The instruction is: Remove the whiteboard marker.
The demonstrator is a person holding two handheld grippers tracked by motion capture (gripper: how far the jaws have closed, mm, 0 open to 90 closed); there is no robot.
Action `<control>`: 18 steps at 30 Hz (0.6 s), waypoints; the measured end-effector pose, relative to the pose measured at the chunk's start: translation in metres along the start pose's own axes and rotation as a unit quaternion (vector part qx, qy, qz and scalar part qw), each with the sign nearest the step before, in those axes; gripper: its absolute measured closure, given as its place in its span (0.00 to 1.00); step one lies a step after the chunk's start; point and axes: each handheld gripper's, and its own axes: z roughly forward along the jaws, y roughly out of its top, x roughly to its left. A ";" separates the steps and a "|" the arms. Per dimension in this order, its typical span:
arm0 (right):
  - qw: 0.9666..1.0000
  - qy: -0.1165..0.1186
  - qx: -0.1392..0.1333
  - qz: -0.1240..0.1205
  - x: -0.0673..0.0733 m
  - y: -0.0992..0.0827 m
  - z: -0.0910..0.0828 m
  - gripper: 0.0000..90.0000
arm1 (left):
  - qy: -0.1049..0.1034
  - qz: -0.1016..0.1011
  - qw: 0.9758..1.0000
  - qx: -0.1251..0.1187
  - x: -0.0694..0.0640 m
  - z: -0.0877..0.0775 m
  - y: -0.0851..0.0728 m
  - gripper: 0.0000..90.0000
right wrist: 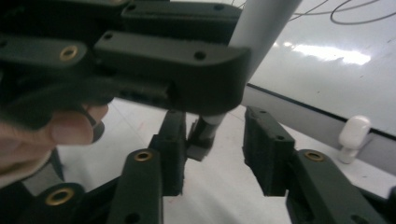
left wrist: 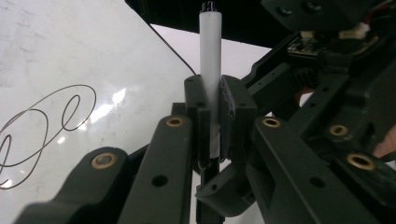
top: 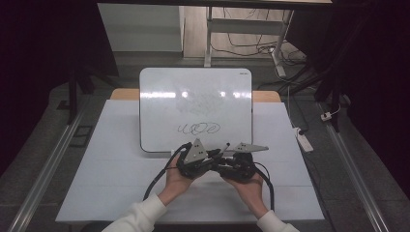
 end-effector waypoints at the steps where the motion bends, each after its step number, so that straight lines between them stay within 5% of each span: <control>1: 1.000 0.004 0.001 0.007 -0.001 0.000 0.001 0.69 | 0.000 0.000 1.000 0.000 -0.001 0.000 0.000 0.91; 7: 1.000 0.006 0.011 0.023 -0.004 0.001 0.004 0.84 | 0.003 0.008 1.000 0.004 -0.006 0.003 0.001 0.91; 15: 1.000 0.002 0.020 0.020 -0.005 0.000 0.005 0.86 | -0.016 0.002 1.000 0.009 -0.006 0.005 0.000 0.88; 18: 1.000 0.002 0.017 0.016 -0.006 0.000 0.004 0.86 | -0.025 -0.010 1.000 0.000 -0.003 -0.001 0.002 0.74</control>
